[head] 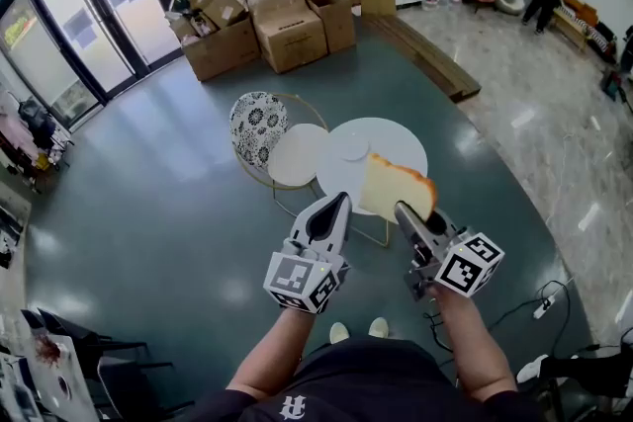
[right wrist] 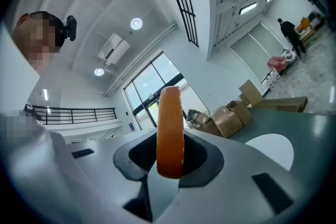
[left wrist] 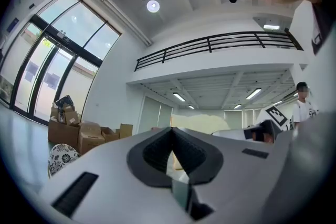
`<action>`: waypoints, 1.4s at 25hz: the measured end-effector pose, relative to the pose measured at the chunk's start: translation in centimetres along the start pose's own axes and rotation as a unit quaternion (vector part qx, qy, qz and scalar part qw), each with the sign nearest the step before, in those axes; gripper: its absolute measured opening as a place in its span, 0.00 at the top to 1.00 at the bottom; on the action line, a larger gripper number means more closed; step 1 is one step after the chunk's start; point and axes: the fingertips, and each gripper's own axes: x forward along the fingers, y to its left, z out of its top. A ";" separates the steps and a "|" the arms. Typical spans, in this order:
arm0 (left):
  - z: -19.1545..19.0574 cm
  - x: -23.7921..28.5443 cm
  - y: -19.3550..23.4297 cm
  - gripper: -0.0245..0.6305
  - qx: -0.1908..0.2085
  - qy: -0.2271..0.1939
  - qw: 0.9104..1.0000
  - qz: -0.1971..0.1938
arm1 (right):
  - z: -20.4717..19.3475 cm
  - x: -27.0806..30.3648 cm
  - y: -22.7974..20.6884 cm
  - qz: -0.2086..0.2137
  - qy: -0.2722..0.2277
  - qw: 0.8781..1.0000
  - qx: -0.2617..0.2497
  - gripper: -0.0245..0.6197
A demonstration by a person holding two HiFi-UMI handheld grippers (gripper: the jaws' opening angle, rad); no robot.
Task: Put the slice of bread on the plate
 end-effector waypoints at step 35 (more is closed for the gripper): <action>-2.1 2.9 -1.8 0.95 0.014 0.013 0.999 0.048 | 0.7 -0.5 -4.3 0.031 0.032 0.999 -0.018 0.81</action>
